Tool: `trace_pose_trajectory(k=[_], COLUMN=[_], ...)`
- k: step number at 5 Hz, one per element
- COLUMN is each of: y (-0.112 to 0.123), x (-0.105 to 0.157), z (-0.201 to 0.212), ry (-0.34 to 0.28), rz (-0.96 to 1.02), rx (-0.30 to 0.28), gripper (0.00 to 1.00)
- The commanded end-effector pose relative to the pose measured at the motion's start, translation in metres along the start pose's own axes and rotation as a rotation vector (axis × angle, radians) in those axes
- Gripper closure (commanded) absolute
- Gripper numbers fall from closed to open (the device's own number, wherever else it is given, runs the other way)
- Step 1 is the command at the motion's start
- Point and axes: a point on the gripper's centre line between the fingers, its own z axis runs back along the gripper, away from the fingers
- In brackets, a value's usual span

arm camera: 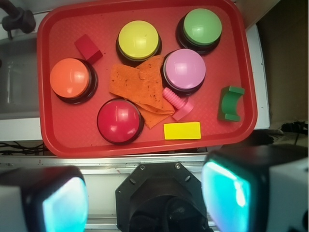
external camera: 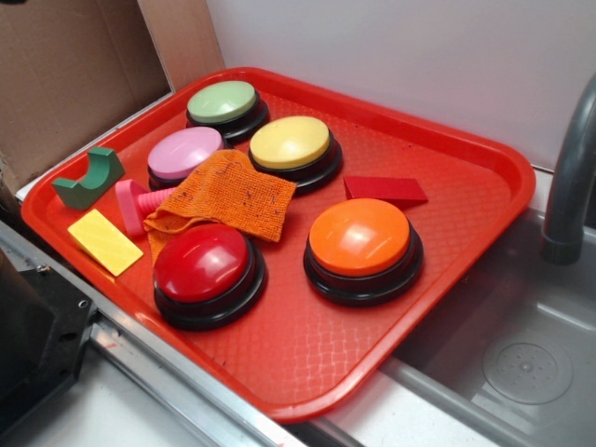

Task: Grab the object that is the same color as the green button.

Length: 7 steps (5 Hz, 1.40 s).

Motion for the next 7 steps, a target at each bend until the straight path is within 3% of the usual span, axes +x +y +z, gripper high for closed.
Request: trace_pose_trajectory(k=[1,2,4,6,7], y=[0.0,0.012,0.052,0.114,0.134], x=[0.0,0.012,0.023,0.028,0.031], z=[0.0,-0.009,-0.04,-0.092,-0.113], ry=[0.0,-0.016,-0.099,-0.19,-0.168], rz=[0.0,0.127,0.342,0.526,0.542], rx=[0.0,-0.066,-0.113,-0.039,-0.035], gripper=[0.0,0.0,0.0,0.0,0.0])
